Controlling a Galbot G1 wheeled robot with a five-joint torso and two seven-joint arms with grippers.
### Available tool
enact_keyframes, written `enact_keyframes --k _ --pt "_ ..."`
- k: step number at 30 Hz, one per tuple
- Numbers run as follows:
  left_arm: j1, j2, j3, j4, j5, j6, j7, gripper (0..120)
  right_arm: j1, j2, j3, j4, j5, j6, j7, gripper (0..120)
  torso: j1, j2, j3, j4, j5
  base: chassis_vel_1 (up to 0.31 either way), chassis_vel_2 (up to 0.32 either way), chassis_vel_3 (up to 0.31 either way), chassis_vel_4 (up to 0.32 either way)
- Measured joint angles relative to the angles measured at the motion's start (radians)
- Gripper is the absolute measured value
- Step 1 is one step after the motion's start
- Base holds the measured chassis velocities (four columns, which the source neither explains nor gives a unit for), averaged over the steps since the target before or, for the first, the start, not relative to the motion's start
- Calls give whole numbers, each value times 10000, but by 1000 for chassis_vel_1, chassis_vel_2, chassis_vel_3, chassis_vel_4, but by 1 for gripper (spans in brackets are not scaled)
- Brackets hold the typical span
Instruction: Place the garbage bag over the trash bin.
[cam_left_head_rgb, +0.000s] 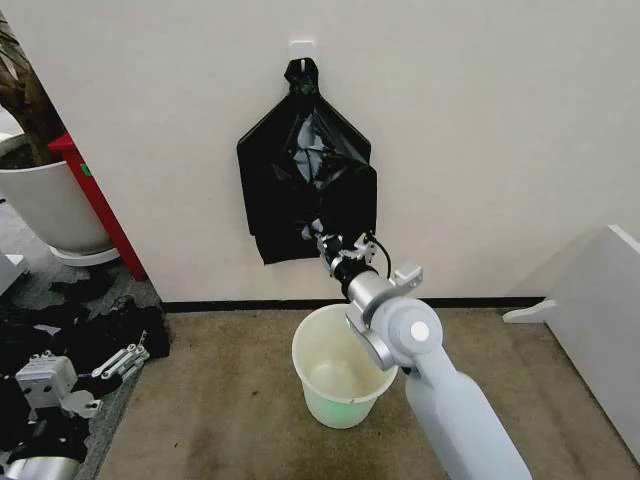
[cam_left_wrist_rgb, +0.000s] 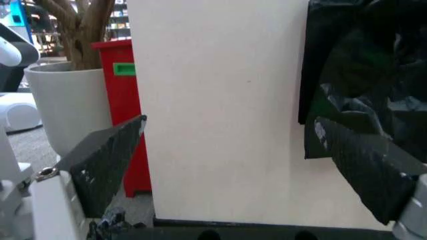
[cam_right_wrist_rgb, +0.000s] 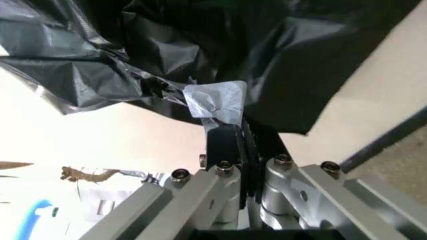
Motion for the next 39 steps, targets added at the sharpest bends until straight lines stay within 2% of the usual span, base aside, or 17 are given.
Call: enact_keyframes --k 22,27,31,39 --pt "2 4 0 0 1 -13 19 100 -2136 160 181 762 -802 -310 -516 0 0 0 0 -1 0 0 0 0 0" --pt "3 6 1 0 1 -16 23 100 -1736 -22 226 988 -588 -282 -374 0 0 0 0 0 0 0 0 0 0" --pt "6 7 1 0 5 -19 26 100 -826 -322 324 981 -122 -264 -180 0 0 0 1 0 0 0 0 0 0" --pt "10 11 1 0 12 -24 31 100 576 -399 53 543 110 -388 29 0 0 0 2 1 0 0 0 0 0"
